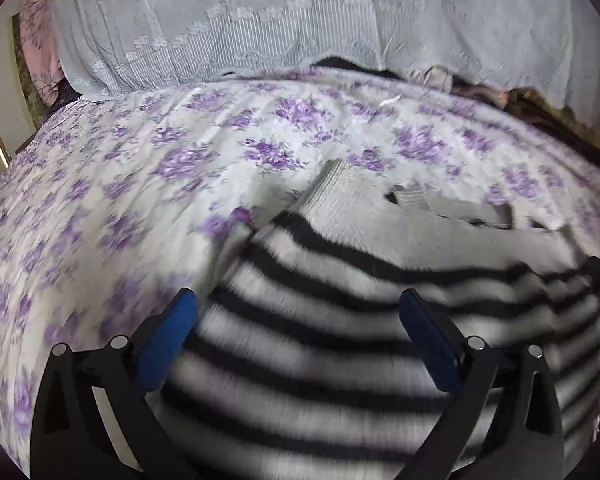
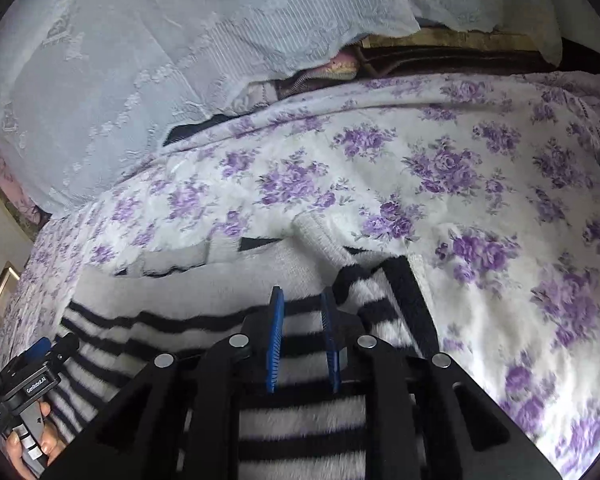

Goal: Fold small clothes

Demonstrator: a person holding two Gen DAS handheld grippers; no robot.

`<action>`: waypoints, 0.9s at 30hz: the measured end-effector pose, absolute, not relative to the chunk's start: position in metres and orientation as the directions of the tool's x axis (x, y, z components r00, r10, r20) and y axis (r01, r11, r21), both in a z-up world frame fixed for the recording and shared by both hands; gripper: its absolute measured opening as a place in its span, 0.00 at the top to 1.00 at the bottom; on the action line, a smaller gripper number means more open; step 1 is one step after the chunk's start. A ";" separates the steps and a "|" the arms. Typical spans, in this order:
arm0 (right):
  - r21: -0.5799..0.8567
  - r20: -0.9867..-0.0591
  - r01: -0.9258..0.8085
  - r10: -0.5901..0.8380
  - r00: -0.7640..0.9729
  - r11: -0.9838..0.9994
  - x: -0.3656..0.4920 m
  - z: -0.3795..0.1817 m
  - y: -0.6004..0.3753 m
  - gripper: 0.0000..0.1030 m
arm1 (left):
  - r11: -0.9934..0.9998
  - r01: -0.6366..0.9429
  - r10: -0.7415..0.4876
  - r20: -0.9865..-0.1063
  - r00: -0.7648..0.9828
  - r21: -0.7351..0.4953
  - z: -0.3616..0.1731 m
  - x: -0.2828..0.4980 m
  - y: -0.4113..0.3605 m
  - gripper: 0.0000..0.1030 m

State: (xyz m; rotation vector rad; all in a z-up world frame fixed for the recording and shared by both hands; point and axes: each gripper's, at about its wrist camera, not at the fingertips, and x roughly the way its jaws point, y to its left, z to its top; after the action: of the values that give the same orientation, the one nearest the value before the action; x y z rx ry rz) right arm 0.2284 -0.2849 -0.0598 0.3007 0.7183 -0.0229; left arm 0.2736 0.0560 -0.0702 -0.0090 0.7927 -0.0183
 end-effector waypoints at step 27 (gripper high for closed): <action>0.152 -0.691 -0.040 0.136 0.710 0.988 0.134 -0.088 -0.215 0.60 | 0.991 0.114 -0.024 -0.763 0.646 0.066 -0.103 0.189 -0.008 0.04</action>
State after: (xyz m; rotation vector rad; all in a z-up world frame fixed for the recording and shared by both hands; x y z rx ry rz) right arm 0.1343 -0.2148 -0.0877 0.1292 0.7761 0.0979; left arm 0.1885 -0.0076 -0.1026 0.1114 0.8656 -0.0790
